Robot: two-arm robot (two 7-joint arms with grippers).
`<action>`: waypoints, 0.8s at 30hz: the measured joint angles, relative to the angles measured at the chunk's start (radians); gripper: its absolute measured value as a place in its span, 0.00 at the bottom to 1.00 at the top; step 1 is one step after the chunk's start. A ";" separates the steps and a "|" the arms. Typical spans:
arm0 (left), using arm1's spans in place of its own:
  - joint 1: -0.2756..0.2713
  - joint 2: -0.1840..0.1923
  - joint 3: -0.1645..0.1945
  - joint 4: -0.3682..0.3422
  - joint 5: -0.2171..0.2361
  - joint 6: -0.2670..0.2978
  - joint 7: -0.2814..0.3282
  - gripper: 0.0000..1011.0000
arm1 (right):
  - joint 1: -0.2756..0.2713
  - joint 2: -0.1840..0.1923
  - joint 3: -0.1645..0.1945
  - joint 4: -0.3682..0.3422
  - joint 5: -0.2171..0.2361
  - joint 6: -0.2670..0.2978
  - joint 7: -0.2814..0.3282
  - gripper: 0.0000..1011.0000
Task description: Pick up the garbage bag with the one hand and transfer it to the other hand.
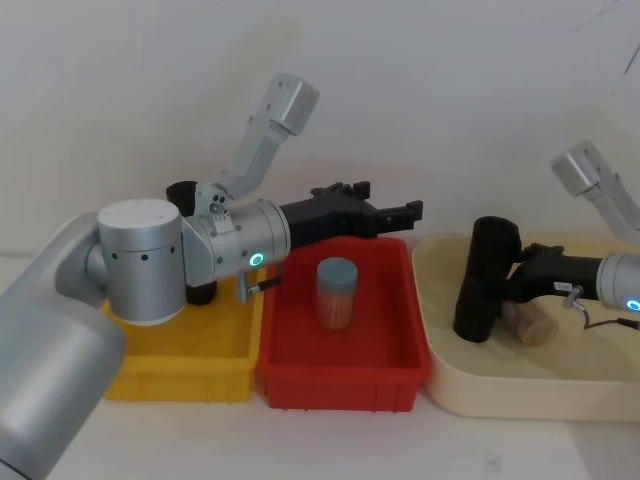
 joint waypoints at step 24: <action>0.001 0.000 0.000 -0.001 0.000 -0.001 0.000 0.99 | -0.146 0.079 0.129 -0.199 0.041 0.076 -0.156 0.99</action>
